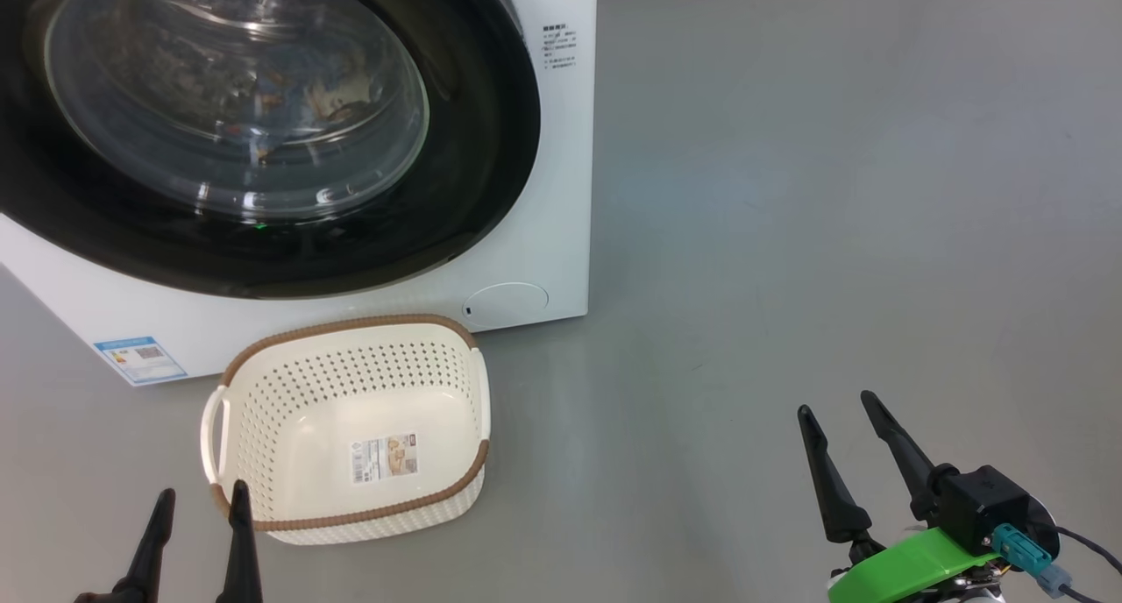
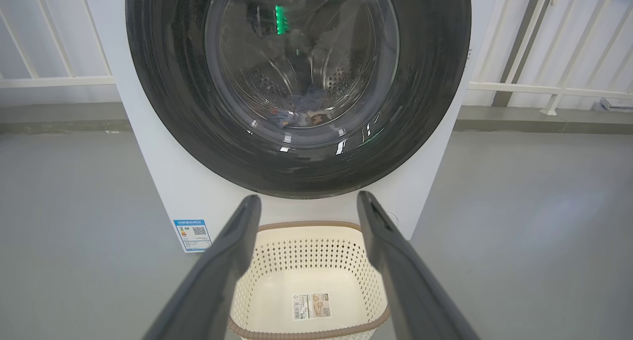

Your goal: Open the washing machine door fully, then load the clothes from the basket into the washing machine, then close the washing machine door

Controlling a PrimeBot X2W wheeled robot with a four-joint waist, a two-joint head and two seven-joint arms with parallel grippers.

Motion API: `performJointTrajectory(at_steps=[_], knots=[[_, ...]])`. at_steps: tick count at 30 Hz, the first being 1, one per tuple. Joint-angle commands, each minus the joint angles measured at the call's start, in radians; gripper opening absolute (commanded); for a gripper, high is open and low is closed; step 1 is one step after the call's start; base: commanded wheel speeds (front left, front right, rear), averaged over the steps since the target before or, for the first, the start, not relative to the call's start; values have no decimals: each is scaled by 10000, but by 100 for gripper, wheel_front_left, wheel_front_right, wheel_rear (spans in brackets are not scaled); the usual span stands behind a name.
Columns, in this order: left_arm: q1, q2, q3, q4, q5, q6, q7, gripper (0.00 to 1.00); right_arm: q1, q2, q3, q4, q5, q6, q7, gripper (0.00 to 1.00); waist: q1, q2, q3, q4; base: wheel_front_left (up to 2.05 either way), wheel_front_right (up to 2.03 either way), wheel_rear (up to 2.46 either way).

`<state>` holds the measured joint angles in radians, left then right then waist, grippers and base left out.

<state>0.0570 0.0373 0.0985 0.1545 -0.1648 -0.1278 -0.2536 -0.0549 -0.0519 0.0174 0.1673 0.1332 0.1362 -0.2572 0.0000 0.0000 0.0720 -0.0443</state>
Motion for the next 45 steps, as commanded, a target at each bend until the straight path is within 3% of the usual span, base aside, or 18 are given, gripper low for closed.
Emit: performJointTrajectory(at_steps=[1,42,43,45], knots=[[-137,135,329,-272,-50,-29,-82,100,33,16,189,-250,135,-55,-45,100,0,0,1,28,0,0,0],[78,130,52,-342,-230,-29,-82,100,161,16,197,-225,271,-55,-46,100,0,0,-339,151,0,0,0],[217,-11,-244,-22,-173,2,2,0,191,4,-5,55,276,2,0,0,0,0,-342,151,0,0,0],[231,-113,-295,206,-168,2,46,0,221,8,17,316,281,4,2,0,0,0,-343,151,0,0,0]])
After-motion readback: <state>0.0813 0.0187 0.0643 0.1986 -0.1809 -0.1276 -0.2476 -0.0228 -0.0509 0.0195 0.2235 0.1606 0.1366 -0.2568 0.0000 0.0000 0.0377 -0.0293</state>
